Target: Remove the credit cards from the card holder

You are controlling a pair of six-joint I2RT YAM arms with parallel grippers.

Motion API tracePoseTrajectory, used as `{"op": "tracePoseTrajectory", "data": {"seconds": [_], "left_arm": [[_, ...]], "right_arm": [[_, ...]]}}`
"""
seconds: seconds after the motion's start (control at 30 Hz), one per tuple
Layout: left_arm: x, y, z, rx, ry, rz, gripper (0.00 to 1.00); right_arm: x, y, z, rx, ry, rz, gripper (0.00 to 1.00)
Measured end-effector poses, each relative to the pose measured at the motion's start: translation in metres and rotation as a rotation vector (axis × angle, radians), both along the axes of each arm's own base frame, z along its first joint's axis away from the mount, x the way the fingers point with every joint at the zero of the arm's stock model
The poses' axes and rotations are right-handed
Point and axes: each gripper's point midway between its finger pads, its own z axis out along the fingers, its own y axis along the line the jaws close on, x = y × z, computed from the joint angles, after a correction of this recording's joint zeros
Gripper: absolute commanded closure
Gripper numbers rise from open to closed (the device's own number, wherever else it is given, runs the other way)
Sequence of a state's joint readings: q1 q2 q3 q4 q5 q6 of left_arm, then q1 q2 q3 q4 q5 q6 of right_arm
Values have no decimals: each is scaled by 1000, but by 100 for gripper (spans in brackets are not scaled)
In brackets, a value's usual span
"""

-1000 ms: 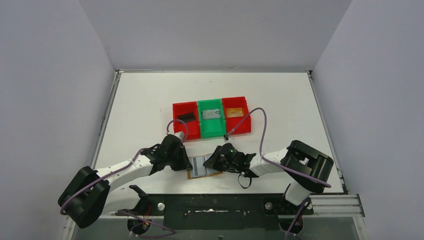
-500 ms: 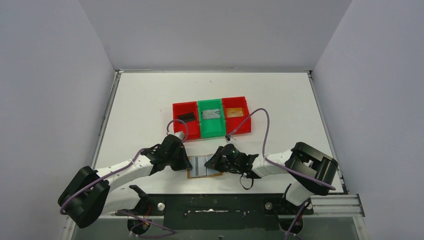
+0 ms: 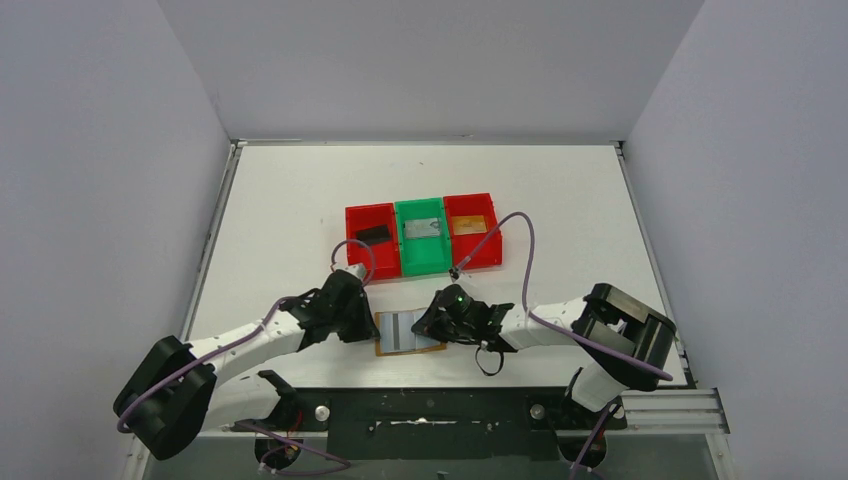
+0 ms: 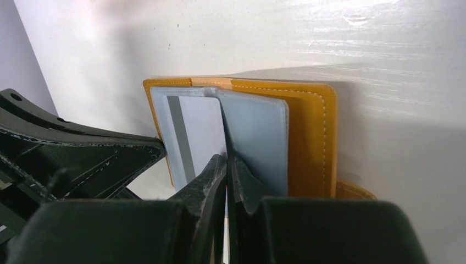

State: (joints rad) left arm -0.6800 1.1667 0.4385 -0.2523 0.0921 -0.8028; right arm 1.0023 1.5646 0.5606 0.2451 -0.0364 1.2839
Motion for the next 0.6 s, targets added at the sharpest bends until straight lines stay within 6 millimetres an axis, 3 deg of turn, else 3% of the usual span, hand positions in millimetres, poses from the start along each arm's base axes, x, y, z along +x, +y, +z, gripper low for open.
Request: {"op": "tracePoseTrajectory", "data": {"seconds": [0.17,0.27,0.47,0.6], "left_arm": [[-2,3,3,18,10,0,79],[4,-2,17,-7,-18,-2,76],[14,-35,55,-190,-99,-73,73],[12,-49,53,-257,-82,-105,74]], "right_arm": [[2,0,2,-27,-5,4,100],[1,1,1,-34,-3,7,100],[1,1,-1,-40,1,8,100],[1,2,-1,-38,0,7,99]]}}
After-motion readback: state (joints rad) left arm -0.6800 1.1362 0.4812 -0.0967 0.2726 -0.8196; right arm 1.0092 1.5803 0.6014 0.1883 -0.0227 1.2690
